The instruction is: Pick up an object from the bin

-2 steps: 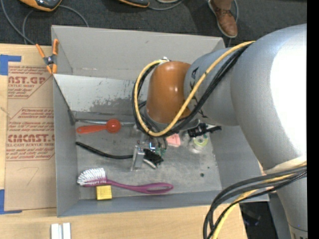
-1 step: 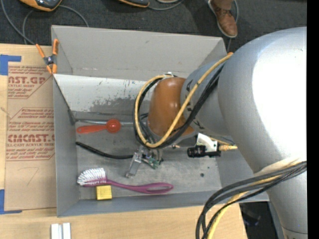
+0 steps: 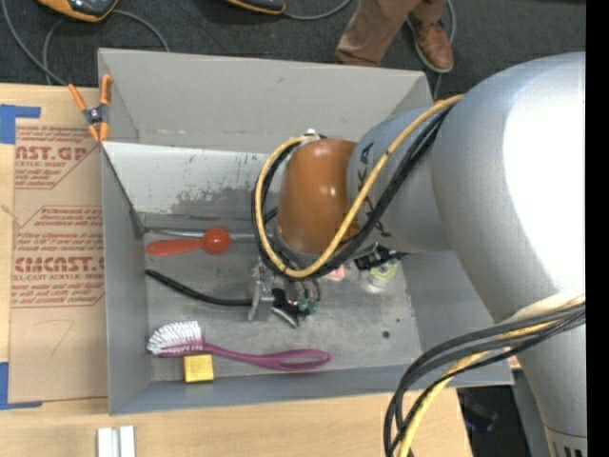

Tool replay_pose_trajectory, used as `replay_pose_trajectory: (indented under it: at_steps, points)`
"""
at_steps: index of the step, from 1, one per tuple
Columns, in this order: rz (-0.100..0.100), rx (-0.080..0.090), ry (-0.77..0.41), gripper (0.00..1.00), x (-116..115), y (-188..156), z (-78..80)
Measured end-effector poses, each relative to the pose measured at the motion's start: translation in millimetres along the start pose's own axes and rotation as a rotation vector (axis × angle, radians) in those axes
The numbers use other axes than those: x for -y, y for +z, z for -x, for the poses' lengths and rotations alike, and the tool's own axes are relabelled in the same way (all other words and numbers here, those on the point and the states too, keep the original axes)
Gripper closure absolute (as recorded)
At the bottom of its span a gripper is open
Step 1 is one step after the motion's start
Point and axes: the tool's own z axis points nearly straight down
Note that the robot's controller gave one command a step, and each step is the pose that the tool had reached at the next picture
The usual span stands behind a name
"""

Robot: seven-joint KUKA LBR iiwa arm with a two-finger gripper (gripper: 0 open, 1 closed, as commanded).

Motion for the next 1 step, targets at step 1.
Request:
replay_pose_trajectory:
  at_steps: [1]
  points:
    - [0.0,0.0,0.001,1.0,0.1,0.0,0.0]
